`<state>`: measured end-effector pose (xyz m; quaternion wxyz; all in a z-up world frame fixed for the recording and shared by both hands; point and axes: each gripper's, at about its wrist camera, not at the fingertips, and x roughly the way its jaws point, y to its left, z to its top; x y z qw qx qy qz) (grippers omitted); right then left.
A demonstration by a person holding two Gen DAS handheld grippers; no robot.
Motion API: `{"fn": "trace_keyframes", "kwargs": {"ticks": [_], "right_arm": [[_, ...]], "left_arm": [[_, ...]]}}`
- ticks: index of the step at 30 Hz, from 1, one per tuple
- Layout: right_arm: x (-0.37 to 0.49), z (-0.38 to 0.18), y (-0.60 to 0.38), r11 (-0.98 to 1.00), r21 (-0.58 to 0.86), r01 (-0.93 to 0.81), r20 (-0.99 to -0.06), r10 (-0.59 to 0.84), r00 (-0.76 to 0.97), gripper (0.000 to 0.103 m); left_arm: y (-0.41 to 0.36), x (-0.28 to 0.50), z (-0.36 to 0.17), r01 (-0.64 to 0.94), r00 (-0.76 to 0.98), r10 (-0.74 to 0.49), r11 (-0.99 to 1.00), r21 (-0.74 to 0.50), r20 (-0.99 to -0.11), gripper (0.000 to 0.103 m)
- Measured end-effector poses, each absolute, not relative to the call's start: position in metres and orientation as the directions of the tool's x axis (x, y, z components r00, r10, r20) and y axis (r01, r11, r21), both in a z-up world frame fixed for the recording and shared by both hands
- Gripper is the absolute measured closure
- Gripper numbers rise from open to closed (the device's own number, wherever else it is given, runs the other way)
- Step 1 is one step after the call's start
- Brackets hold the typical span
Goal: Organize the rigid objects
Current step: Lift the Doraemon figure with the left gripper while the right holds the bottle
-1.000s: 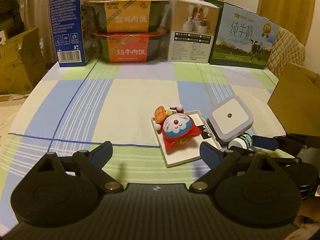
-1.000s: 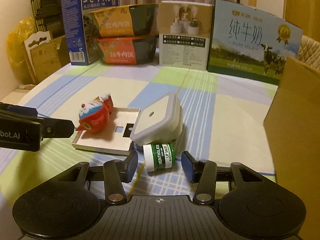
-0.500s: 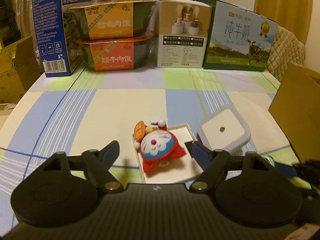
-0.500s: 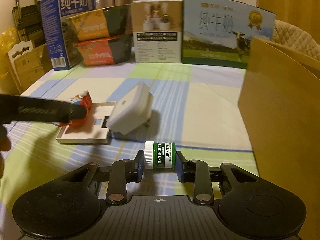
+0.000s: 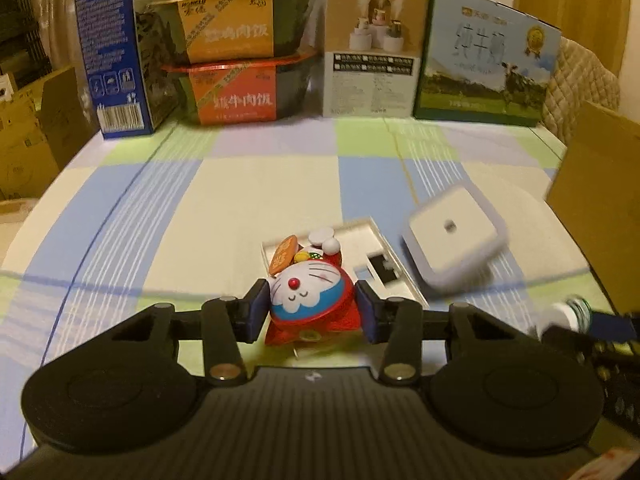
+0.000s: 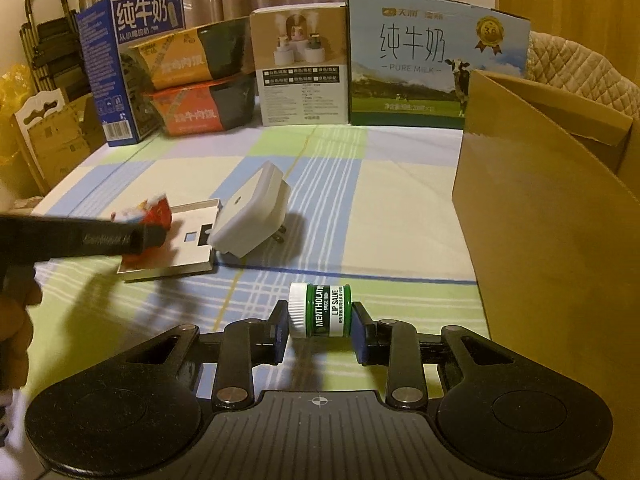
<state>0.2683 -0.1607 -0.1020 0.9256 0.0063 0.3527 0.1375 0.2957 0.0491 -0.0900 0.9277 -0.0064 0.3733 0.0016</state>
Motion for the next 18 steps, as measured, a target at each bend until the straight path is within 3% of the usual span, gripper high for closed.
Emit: {"fn": "trace_keyframes", "kwargs": {"ticks": [18], "right_arm": [[0.167, -0.093, -0.173, 0.949, 0.141, -0.282, -0.705, 0.296, 0.645, 0.075]], "left_arm": [[0.010, 0.139, -0.085, 0.116, 0.692, -0.048, 0.992, 0.045, -0.720, 0.063]]}}
